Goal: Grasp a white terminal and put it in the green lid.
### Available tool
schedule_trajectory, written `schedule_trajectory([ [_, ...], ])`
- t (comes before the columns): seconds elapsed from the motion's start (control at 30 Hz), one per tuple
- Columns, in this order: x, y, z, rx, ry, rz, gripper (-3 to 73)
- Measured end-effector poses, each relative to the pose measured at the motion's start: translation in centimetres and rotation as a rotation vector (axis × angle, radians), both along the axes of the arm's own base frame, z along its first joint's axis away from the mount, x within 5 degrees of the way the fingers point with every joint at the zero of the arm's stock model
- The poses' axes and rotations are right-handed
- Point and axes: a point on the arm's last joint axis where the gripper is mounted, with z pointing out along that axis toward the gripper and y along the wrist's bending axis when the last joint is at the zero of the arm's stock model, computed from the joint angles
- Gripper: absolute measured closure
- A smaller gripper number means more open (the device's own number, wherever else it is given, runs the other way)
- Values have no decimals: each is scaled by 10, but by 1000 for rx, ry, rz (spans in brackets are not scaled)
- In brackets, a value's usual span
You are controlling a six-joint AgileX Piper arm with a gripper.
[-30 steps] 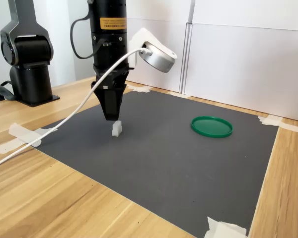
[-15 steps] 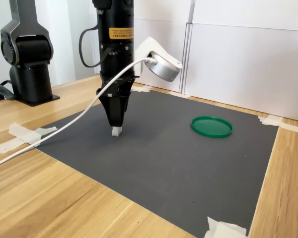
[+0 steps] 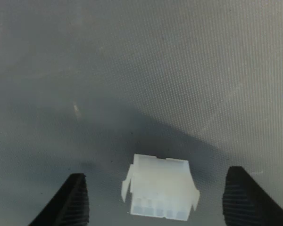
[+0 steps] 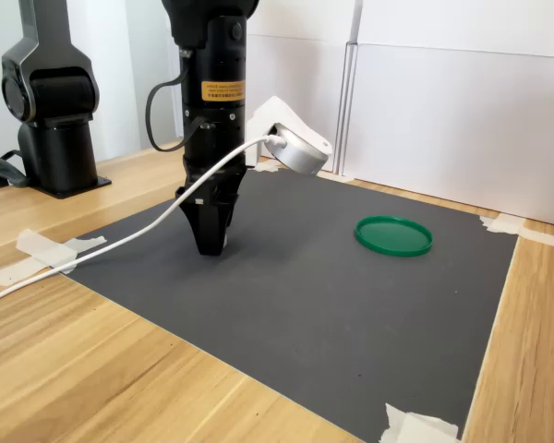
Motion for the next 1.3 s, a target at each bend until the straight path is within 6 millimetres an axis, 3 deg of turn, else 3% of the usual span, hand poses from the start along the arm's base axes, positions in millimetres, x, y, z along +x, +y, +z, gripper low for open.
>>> schedule_trajectory([
  [0.17, 0, 0, 0, 2, 1, -17, 87],
  [0.57, 0, 0, 0, 15, 1, -70, 374],
  [0.83, 1, 2, 4, 33, 10, -77, 380],
  [0.93, 10, 6, 23, 76, -4, -93, 380],
  [1.1, 35, 17, 72, 95, -100, -55, 380],
  [1.3, 60, 55, 122, 106, -234, 67, 380],
])
